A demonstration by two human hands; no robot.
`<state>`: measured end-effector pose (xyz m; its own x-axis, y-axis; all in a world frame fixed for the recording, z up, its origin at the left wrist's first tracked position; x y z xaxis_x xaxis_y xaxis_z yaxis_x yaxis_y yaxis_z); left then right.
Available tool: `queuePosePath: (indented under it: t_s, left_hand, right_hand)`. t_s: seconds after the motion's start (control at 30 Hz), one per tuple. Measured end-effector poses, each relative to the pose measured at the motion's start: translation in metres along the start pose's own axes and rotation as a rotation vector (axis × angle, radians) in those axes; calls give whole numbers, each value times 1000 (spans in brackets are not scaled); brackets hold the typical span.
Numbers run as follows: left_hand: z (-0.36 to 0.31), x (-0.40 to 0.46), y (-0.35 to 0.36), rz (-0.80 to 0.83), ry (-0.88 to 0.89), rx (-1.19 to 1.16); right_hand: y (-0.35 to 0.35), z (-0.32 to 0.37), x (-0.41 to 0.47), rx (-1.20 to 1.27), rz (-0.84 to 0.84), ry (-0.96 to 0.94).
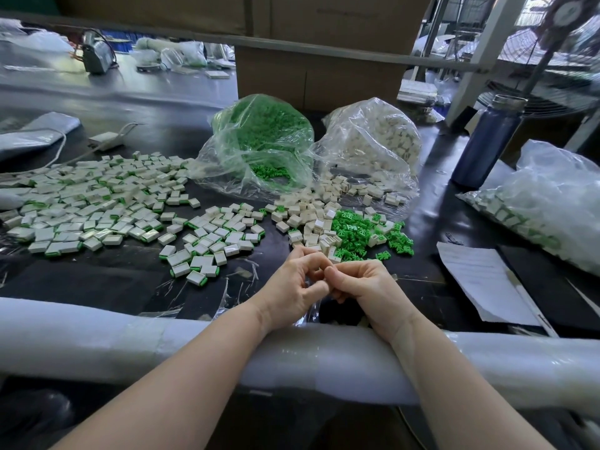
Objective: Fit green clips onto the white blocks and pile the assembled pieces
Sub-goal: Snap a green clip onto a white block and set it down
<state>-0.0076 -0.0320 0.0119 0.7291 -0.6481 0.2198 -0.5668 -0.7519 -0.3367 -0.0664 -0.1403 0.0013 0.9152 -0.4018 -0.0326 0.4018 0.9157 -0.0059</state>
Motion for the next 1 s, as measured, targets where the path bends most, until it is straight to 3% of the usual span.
queuePosePath:
  t_s: [1.0]
  left_hand:
    - [-1, -1, 2, 34, 8, 17]
  right_hand:
    - [0, 2, -2, 39, -10, 13]
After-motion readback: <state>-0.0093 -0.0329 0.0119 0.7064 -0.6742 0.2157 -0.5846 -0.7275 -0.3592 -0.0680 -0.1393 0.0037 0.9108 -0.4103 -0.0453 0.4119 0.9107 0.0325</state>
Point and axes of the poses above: each hand's wrist, its own x-axis towards the middle knuckle, its own y-axis out of the palm, z = x × y, the point moved 4 cm from there along x, towards the middle knuckle, and after that the axes turned 10 degrees about -z, right-handed, at the moved point
